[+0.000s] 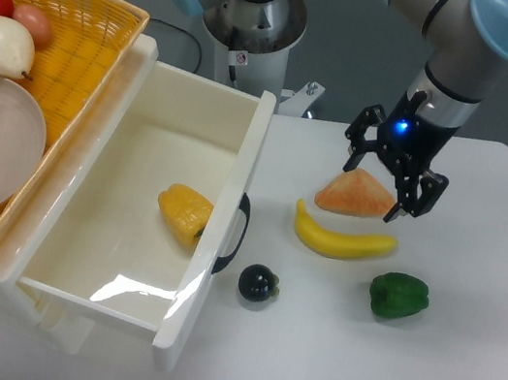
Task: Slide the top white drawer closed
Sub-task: 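Raise the gripper and move it away from the melon slice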
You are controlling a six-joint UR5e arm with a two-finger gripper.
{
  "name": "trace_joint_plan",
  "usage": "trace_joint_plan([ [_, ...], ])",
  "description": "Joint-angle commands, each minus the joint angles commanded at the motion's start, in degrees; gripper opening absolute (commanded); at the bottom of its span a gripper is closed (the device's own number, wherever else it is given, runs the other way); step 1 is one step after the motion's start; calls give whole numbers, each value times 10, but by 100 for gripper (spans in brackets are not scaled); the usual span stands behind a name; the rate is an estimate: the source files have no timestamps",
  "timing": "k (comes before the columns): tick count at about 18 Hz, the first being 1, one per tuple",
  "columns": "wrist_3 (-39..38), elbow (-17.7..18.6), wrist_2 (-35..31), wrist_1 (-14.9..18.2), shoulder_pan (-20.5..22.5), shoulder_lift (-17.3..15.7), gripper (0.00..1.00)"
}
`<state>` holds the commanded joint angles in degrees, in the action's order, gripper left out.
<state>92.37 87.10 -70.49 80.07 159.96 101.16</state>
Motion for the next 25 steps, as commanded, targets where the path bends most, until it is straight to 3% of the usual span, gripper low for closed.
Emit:
trace_joint_plan([
  [5, 27, 5, -1, -15, 0, 2, 100],
  [15, 21, 6, -2, -38, 7, 35, 100],
  [18, 18, 6, -69, -78, 4, 46, 100],
  [20, 14, 0, -97, -84, 2, 58, 100],
  [25, -69, -3, -98, -91, 2, 72, 100],
])
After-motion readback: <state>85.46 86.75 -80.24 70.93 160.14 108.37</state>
